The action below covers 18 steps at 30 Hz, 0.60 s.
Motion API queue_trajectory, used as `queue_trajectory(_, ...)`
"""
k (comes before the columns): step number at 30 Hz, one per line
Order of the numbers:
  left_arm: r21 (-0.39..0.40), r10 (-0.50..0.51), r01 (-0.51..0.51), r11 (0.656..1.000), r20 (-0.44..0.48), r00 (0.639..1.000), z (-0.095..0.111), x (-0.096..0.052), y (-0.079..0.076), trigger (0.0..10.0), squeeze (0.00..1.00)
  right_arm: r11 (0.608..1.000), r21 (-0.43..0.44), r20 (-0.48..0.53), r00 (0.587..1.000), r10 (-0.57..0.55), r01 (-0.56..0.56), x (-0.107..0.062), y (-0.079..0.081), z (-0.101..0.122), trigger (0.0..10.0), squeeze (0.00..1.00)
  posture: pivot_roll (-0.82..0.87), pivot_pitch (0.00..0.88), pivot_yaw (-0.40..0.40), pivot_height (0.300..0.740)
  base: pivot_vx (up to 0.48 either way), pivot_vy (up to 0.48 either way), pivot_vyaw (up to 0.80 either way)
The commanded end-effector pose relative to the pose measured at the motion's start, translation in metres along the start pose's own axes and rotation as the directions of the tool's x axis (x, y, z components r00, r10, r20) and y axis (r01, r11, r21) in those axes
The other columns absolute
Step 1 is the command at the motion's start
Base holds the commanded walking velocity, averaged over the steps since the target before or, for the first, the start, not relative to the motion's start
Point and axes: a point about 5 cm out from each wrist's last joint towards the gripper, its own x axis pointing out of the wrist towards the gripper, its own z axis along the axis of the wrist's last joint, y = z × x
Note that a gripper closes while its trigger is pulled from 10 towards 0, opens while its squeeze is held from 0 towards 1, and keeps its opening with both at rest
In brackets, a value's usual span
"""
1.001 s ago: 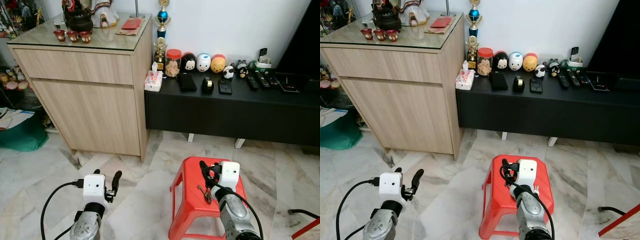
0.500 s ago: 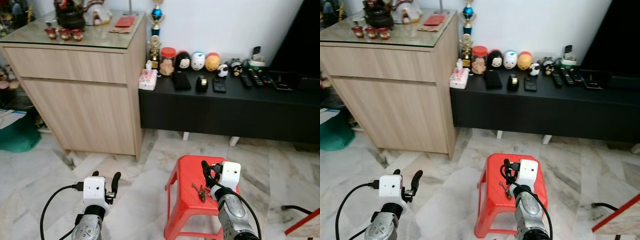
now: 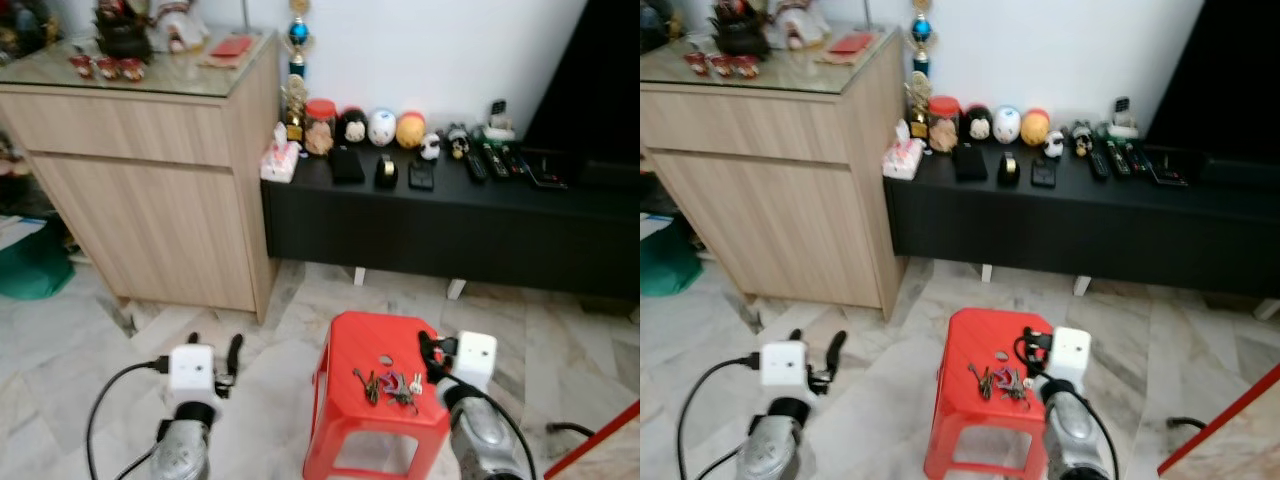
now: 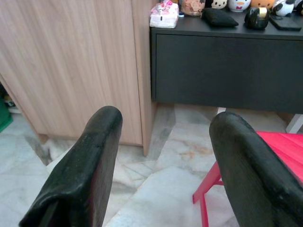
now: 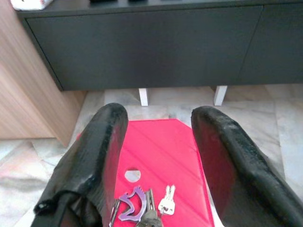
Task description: Hang keys on a hook
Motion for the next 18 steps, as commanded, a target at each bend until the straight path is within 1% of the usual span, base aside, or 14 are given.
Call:
queue_trajectory(1, -0.002, 0.016, -0.016, 1.000, 0.004, 1.000, 0.0008, 0.0000, 0.0033, 10.0, 0.00, 1.000, 0.007, 0.000, 1.000, 0.012, -0.012, 0.0018, 0.0046, 0.0014, 10.0, 0.00, 0.07, 0.000, -0.094, 0.740, 0.000, 0.000, 0.00)
queue_trajectory(6, -0.006, 0.017, -0.017, 1.000, 0.004, 1.000, 0.0009, -0.0001, 0.0022, 10.0, 0.00, 1.000, -0.008, -0.005, 1.000, 0.013, -0.013, 0.0023, 0.0048, 0.0018, 10.0, 0.00, 0.07, 0.000, -0.096, 0.740, 0.000, 0.000, 0.00)
queue_trajectory(8, -0.010, 0.016, -0.016, 1.000, 0.003, 1.000, 0.0007, -0.0004, 0.0011, 10.0, 0.00, 0.999, -0.029, -0.015, 1.000, 0.020, -0.020, 0.0025, 0.0064, 0.0009, 10.0, 0.00, 0.06, 0.000, -0.095, 0.740, 0.000, 0.000, 0.00)
queue_trajectory(12, -0.010, 0.016, -0.016, 1.000, -0.002, 1.000, -0.0005, -0.0008, 0.0006, 10.0, 0.00, 1.000, -0.028, -0.028, 1.000, 0.010, -0.011, 0.0028, 0.0061, 0.0000, 10.0, 0.00, 0.06, 0.000, -0.095, 0.740, 0.000, 0.000, 0.00)
queue_trajectory(13, -0.009, 0.015, -0.015, 1.000, -0.005, 1.000, -0.0011, -0.0010, 0.0005, 10.0, 0.00, 1.000, -0.025, -0.044, 0.999, -0.001, 0.000, 0.0033, 0.0056, -0.0010, 10.0, 0.00, 0.06, 0.000, -0.095, 0.740, 0.000, 0.000, 0.00)
queue_trajectory(18, -0.011, 0.011, -0.011, 1.000, -0.009, 1.000, -0.0019, -0.0022, -0.0020, 10.0, 0.00, 1.000, -0.028, -0.057, 0.998, -0.009, 0.007, 0.0036, 0.0061, -0.0020, 10.0, 0.00, 0.07, 0.000, -0.095, 0.710, 0.000, 0.000, 0.00)
